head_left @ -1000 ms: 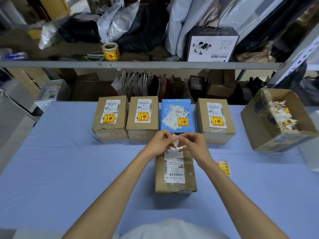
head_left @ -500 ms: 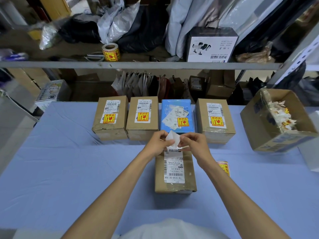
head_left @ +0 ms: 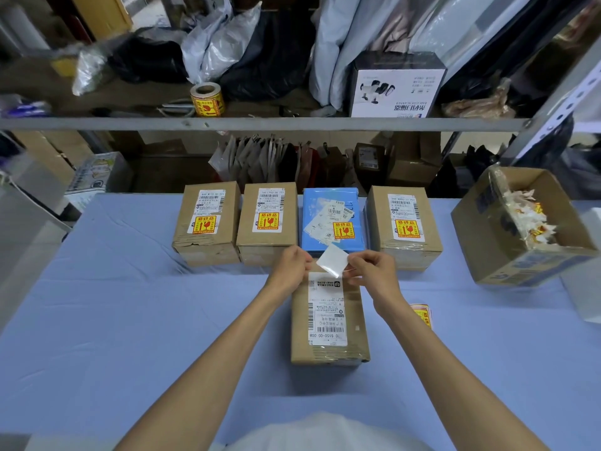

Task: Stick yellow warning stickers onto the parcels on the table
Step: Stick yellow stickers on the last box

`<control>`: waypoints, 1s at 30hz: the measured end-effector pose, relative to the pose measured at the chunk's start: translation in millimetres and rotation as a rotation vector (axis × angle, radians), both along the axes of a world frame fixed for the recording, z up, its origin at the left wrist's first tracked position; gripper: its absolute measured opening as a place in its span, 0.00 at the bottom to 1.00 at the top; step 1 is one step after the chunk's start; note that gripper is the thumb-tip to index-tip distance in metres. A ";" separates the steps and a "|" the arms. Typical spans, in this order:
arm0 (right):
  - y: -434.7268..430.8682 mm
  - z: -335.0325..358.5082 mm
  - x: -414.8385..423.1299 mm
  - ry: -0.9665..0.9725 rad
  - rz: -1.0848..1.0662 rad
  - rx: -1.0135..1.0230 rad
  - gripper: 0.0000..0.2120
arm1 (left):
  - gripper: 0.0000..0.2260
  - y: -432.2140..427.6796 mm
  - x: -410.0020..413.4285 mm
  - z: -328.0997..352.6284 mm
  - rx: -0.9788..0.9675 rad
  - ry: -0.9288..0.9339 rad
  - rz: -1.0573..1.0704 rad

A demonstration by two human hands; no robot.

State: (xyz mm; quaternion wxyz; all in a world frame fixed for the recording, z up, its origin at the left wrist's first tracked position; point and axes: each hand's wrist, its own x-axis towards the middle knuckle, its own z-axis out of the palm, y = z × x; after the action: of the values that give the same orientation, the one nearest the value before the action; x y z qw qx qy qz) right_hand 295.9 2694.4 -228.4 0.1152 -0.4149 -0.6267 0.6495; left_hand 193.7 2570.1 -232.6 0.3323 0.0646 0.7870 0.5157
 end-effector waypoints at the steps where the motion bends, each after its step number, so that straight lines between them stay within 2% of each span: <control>1: 0.2 0.0 0.2 -0.002 -0.001 -0.002 0.06 | 0.10 -0.5 -0.9 0.0 -0.012 0.013 0.006; 4: -0.8 0.6 0.4 0.000 -0.006 -0.002 0.05 | 0.15 -3.3 -1.7 -2.5 -0.041 0.055 0.008; 8: -4.4 0.2 -1.7 0.009 -0.002 0.012 0.06 | 0.10 -4.2 2.0 -2.9 -0.044 0.020 -0.027; 11: -6.2 -1.1 -3.2 0.000 -0.008 0.027 0.06 | 0.13 -4.5 4.0 0.3 -0.033 0.030 -0.062; 13: -6.5 -2.0 -2.9 -0.018 -0.025 0.044 0.07 | 0.12 -4.9 6.4 2.6 -0.086 0.219 -0.068; 16: -7.1 -3.3 -2.2 -0.051 -0.051 0.088 0.10 | 0.03 -6.3 14.5 9.4 -0.173 0.637 -0.112; 18: -7.0 -4.7 -3.3 -0.066 -0.069 0.108 0.10 | 0.09 -3.3 21.0 12.0 -0.175 0.803 -0.268; 21: -8.5 -4.2 -3.8 -0.086 -0.069 0.113 0.10 | 0.14 5.2 27.6 11.4 -0.202 0.901 -0.408; 26: -10.3 -2.3 -3.1 -0.129 -0.093 0.093 0.10 | 0.07 12.7 31.6 5.2 -0.324 1.043 -0.471; 28: -10.8 -3.8 -4.0 -0.117 -0.131 -0.024 0.10 | 0.07 13.9 31.5 5.9 -0.299 1.043 -0.448; 30: -13.5 -3.0 -4.8 -0.049 -0.205 -0.232 0.17 | 0.06 15.1 29.4 6.5 -0.266 1.008 -0.417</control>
State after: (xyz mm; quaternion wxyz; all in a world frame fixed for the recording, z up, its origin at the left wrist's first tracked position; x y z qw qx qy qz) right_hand 291.1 2680.9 -231.4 0.1169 -0.5029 -0.5044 0.6922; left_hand 223.1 2585.3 -226.1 0.0154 0.4149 0.8773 0.2407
